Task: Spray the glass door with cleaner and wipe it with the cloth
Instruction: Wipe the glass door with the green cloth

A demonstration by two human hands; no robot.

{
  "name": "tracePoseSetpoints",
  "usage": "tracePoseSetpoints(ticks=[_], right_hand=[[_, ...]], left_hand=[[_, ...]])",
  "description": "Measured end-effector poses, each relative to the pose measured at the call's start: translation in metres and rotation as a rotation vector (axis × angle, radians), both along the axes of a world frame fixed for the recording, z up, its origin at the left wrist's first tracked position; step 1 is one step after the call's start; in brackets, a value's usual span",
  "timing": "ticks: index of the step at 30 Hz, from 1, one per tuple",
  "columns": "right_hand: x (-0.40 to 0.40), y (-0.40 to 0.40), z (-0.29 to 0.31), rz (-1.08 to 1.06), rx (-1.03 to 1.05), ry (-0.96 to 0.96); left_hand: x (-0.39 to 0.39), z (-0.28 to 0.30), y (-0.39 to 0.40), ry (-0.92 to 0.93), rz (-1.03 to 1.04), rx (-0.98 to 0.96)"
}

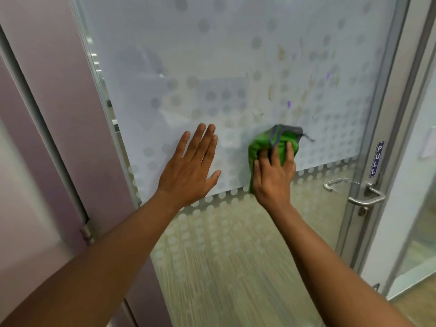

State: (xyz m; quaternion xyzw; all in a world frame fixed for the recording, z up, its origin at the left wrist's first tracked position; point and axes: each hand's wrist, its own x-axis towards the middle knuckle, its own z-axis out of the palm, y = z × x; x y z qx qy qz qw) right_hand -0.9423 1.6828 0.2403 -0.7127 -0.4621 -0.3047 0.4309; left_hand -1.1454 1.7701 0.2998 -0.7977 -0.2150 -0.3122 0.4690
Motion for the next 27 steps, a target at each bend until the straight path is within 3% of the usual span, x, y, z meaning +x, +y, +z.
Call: tracePoseSetpoints(ticks=[4,8,12,18,23,27], right_hand=[[-0.018,0.017,0.031,0.108,0.014,-0.086],[-0.038,0.020,-0.001,0.208,-0.026,-0.191],[-0.003,0.010,-0.008,0.149,-0.035,-0.138],[0.003,0.035,0.068,0.172,0.104,-0.145],[0.009,0.028,0.039,0.192,0.030,-0.248],[0.040,0.019,0.055,0.141,0.063,-0.138]], left_hand=[[0.014,0.031,-0.007,-0.047,-0.079,0.008],[0.030,0.075,-0.006,-0.093,-0.071,0.014],[0.038,0.090,-0.002,-0.039,-0.110,0.063],[0.049,0.119,0.005,-0.136,-0.036,0.117],[0.050,0.115,0.006,-0.128,-0.011,0.146],[0.051,0.116,0.005,-0.136,0.010,0.127]])
